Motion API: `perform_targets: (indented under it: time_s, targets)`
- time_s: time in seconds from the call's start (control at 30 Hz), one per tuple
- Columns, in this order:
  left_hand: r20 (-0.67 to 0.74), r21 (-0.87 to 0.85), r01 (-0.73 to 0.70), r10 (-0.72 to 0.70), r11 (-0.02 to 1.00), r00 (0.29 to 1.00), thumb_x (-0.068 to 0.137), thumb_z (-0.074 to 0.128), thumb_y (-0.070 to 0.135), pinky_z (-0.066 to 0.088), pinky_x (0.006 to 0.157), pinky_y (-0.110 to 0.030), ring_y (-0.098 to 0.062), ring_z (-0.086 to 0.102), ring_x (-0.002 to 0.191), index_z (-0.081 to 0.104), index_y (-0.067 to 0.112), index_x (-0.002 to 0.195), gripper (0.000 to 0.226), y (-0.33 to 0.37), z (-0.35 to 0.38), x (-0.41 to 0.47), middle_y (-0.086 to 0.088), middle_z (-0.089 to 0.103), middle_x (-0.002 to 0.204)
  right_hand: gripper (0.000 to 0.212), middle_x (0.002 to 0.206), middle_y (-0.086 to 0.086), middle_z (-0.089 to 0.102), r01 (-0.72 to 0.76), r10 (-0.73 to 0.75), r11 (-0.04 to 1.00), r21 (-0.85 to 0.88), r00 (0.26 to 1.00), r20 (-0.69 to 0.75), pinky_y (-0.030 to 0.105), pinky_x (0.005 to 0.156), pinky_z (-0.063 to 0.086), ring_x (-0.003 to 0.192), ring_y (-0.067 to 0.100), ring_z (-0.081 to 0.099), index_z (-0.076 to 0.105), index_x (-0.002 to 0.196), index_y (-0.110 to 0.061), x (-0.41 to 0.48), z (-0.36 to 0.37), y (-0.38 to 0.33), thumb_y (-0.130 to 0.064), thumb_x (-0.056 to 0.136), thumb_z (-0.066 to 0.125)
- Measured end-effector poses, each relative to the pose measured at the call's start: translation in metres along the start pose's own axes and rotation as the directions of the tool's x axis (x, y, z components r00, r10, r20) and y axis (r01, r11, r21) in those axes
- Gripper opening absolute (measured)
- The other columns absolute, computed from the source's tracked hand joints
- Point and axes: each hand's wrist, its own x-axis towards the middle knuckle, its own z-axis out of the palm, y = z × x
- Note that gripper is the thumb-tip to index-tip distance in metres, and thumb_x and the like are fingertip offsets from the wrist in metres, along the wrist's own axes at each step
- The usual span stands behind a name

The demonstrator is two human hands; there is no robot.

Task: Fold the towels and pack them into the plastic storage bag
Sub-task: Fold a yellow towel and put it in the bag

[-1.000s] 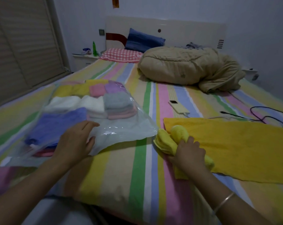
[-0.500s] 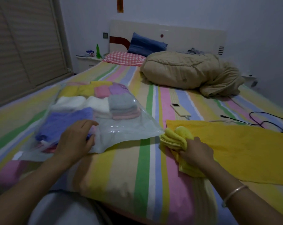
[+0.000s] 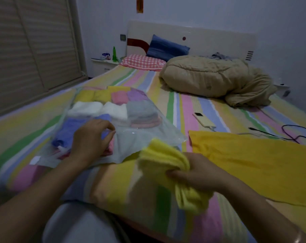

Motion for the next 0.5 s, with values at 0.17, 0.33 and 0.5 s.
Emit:
perform_targets:
  time_s: [0.17,0.33,0.5]
  targets:
    - [-0.035,-0.168,0.105,-0.112,0.98,0.993,0.08,0.075,0.03,0.053,0.064,-0.041,-0.025,0.065,0.079,0.071,0.022,0.079,0.009,-0.007,-0.007,0.015,0.0,0.07,0.081,0.037,0.107,0.002,0.054,0.254,-0.317,0.887,-0.385,0.942,-0.11,0.031,0.065,0.034,0.094,0.027,0.057,0.062,0.105,-0.027,0.033,0.041,-0.059,-0.055,0.082,0.054]
    - [-0.063,-0.305,0.133,-0.159,0.943,0.985,0.076,0.07,0.036,0.054,0.067,-0.039,-0.02,0.067,0.076,0.073,0.021,0.076,0.016,-0.008,-0.011,0.018,0.004,0.073,0.079,0.036,0.124,0.012,0.045,0.089,-0.239,0.843,-0.531,0.946,-0.22,0.036,0.069,0.027,0.108,0.033,0.048,0.06,0.111,-0.014,0.099,0.076,-0.095,-0.039,0.086,0.057]
    - [-0.094,-0.278,0.134,-0.165,0.951,0.982,0.076,0.067,0.039,0.054,0.071,-0.038,-0.02,0.067,0.08,0.075,0.023,0.078,0.018,0.0,-0.015,0.01,0.004,0.073,0.08,0.029,0.107,0.008,0.066,-0.09,-0.028,0.95,-0.299,0.93,-0.368,0.03,0.07,0.034,0.101,0.029,0.061,0.066,0.1,-0.017,0.161,0.082,-0.11,-0.038,0.087,0.051]
